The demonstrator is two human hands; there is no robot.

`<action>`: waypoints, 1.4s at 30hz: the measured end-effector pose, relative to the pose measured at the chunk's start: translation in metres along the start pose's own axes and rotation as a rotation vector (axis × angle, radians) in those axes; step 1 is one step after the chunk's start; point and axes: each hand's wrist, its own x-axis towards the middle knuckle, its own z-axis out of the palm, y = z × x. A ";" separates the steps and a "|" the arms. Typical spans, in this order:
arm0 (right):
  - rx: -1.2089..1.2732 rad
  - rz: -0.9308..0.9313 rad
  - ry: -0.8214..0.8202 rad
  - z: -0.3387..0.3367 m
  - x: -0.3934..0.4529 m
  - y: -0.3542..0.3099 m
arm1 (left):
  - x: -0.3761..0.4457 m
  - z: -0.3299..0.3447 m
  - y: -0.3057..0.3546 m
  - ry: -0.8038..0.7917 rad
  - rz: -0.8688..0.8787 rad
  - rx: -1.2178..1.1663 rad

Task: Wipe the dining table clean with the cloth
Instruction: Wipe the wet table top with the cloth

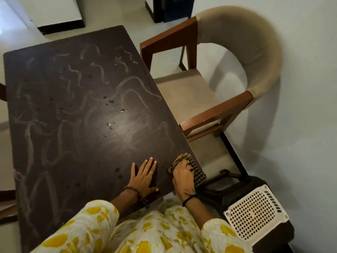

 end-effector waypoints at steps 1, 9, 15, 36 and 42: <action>0.020 -0.040 -0.013 -0.006 0.002 0.004 | -0.001 0.001 0.000 0.004 -0.008 -0.016; 1.528 0.034 -0.417 -0.075 0.043 0.048 | -0.004 0.003 -0.013 0.054 -0.114 -0.188; 2.067 0.060 -0.736 -0.095 0.057 -0.010 | -0.017 -0.035 -0.036 0.215 -0.270 -0.413; 1.988 -0.193 -0.470 -0.197 0.190 -0.423 | 0.033 -0.120 -0.444 0.657 -0.567 -0.381; 1.449 -0.665 0.183 -0.235 0.252 -0.514 | 0.104 -0.135 -0.559 0.647 -0.684 -0.460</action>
